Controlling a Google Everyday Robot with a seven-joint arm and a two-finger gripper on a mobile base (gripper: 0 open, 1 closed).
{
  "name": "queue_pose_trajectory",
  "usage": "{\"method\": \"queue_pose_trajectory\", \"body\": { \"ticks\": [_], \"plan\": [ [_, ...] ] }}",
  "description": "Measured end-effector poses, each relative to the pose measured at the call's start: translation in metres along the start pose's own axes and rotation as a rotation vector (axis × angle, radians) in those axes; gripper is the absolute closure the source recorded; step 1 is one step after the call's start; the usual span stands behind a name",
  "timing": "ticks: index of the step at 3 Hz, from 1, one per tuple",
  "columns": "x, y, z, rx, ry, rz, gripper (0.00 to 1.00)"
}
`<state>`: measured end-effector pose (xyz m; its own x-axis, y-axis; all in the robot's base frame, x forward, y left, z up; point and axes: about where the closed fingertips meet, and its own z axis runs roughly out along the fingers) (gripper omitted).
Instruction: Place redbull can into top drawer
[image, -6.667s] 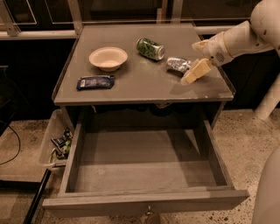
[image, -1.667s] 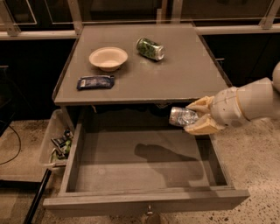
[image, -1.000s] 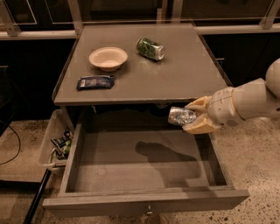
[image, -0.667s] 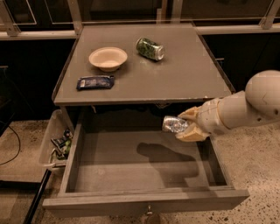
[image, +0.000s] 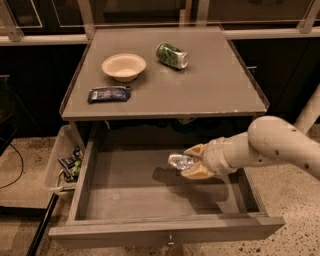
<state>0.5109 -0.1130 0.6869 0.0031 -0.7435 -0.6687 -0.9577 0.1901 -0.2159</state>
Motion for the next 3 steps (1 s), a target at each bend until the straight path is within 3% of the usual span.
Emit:
{"method": "queue_pose_trajectory", "body": {
  "ticks": [2,3],
  "plan": [
    [0.026,0.014,0.059,-0.020,-0.089,0.002,1.00],
    [0.027,0.014,0.061,-0.023,-0.091,0.003,0.82]
  ]
}}
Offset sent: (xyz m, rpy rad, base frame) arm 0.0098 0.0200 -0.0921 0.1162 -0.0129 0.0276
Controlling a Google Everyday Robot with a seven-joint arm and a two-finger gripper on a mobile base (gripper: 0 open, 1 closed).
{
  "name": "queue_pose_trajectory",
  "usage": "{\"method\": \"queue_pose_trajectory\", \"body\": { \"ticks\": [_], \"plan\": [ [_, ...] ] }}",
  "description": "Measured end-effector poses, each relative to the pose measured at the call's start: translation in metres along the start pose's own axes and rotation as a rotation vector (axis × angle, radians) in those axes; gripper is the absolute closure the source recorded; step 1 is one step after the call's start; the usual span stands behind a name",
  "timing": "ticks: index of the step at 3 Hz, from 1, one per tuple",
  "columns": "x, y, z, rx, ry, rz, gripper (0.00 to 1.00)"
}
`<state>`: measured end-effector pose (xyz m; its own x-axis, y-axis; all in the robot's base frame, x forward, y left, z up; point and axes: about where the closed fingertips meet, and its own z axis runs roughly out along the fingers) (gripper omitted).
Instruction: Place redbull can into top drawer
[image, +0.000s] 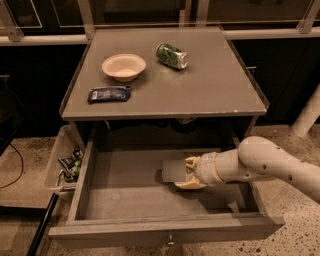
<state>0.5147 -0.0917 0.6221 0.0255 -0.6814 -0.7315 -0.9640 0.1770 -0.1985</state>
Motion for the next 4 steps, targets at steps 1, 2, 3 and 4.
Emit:
{"method": "queue_pose_trajectory", "body": {
  "ticks": [1,2,3,4],
  "plan": [
    [0.0000,0.0000,0.0000,0.000,0.000,0.000,0.59],
    [0.0000,0.0000,0.0001,0.000,0.000,0.000,0.36],
    [0.0000,0.0000,0.0001,0.000,0.000,0.000,0.12],
    [-0.0080,-0.0018,-0.0094,-0.005,-0.015,-0.010,0.00]
  ]
}}
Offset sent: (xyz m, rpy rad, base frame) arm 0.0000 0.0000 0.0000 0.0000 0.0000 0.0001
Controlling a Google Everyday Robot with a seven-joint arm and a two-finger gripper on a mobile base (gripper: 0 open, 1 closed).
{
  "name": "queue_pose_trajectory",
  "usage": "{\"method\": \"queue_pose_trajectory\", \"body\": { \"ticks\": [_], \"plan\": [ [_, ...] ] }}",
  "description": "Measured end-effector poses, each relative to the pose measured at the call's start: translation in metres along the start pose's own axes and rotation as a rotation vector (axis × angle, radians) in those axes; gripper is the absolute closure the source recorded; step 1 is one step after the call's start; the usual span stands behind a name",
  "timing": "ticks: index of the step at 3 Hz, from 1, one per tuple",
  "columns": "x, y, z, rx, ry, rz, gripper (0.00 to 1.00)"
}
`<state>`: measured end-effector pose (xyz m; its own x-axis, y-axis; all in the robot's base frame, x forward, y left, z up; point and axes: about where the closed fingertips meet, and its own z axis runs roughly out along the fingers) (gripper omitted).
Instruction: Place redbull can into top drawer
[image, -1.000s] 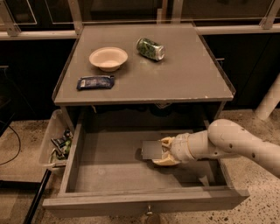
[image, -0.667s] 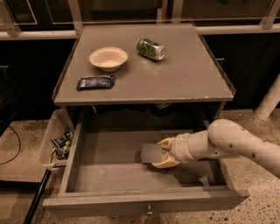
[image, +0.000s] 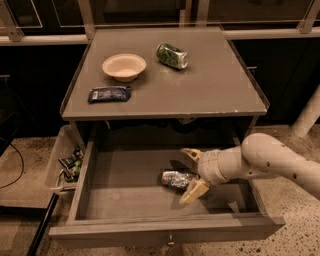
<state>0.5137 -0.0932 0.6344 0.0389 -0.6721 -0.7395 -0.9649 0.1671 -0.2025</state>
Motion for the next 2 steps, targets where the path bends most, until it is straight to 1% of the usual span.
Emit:
{"method": "queue_pose_trajectory", "body": {
  "ticks": [1,2],
  "plan": [
    [-0.015,-0.008,-0.025,0.000,-0.006,-0.035,0.00],
    [-0.031,-0.017,-0.065,0.007,0.005,-0.069,0.00]
  ]
}}
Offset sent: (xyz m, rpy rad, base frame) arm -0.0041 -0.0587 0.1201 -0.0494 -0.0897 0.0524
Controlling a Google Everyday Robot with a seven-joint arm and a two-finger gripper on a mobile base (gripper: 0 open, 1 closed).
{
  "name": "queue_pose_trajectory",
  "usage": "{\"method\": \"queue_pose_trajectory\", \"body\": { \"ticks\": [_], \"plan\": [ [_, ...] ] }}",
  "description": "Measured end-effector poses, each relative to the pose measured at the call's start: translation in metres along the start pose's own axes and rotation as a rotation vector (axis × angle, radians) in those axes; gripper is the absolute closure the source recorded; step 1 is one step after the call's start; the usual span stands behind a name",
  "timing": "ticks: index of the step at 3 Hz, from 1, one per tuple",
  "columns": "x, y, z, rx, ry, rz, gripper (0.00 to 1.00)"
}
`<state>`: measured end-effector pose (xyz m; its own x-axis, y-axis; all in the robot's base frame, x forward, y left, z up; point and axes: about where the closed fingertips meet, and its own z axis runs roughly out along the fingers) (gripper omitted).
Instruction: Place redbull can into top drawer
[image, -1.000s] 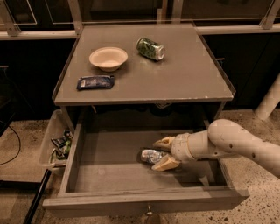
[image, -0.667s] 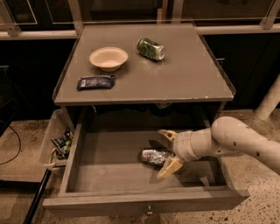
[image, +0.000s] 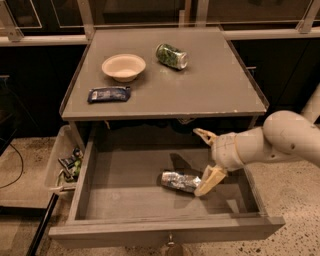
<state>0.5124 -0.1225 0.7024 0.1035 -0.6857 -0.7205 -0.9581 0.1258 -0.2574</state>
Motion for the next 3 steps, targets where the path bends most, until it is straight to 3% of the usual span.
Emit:
{"method": "queue_pose_trajectory", "body": {
  "ticks": [2,3],
  "plan": [
    [-0.055,-0.024,-0.107,0.037,0.006,-0.089,0.00],
    [-0.062,-0.026,-0.115,0.035,0.005,-0.102,0.00]
  ]
}}
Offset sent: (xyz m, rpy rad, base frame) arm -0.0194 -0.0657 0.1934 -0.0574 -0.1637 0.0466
